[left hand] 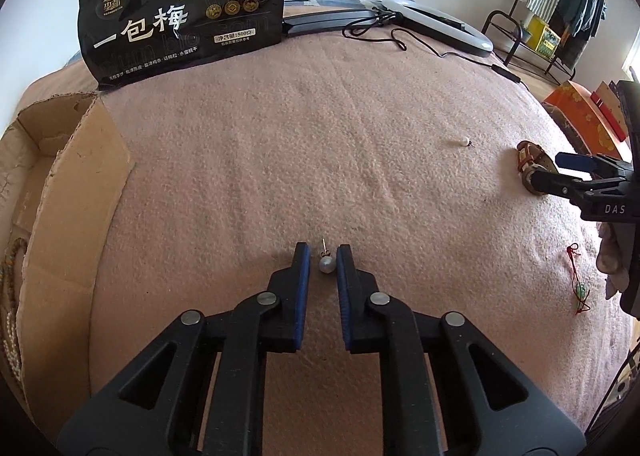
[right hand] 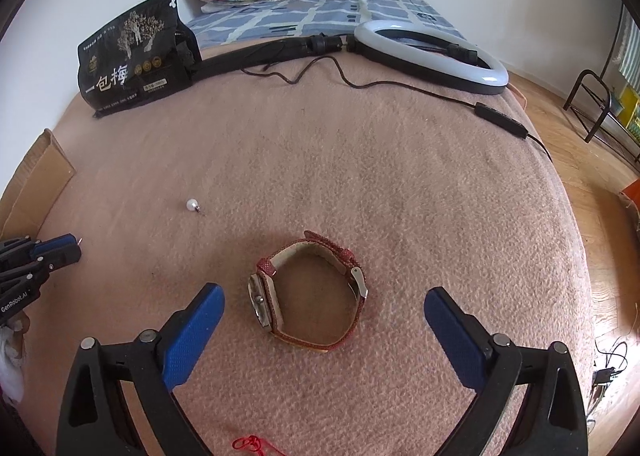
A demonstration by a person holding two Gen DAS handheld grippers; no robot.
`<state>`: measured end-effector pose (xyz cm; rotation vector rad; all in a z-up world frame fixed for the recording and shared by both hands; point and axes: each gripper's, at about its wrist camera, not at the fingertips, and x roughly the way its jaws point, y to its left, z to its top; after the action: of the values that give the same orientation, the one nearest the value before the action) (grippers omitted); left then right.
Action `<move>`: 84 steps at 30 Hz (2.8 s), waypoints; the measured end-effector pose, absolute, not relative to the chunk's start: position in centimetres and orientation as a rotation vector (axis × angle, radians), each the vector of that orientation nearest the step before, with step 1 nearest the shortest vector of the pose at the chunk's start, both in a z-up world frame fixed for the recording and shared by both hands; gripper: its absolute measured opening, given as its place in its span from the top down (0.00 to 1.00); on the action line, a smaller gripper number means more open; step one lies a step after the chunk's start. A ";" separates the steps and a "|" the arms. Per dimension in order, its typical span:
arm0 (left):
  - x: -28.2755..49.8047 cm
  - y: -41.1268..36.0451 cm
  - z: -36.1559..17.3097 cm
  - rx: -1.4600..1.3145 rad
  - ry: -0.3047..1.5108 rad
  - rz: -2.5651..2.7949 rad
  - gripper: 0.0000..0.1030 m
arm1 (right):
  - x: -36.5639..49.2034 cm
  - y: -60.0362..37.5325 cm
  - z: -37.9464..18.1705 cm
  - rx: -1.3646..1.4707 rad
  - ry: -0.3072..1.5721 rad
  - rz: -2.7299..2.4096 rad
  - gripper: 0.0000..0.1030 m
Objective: Organize jewelry
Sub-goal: 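Close the left gripper on the pearl earring while the right gripper closes on the red watch, then lift and carry the pearl earring and red watch with both tools into the box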
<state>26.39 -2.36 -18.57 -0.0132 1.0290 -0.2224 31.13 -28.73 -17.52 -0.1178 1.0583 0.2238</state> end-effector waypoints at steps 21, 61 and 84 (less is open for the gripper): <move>25.8 -2.7 -17.5 0.009 1.008 -0.225 0.93 | 30.8 -28.6 -17.4 -0.107 1.082 0.266 0.41; 19.7 -1.4 -7.0 -0.005 0.835 -0.245 0.93 | 24.4 -22.5 -7.1 -0.138 0.937 0.381 0.41; 16.6 5.7 -3.0 -0.032 0.749 -0.155 0.93 | 23.1 -13.6 -4.0 -0.164 0.890 0.511 0.41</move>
<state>16.58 5.73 -3.05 -0.0322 0.7489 -0.1549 23.13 -13.63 -3.97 -0.1644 0.8901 0.5108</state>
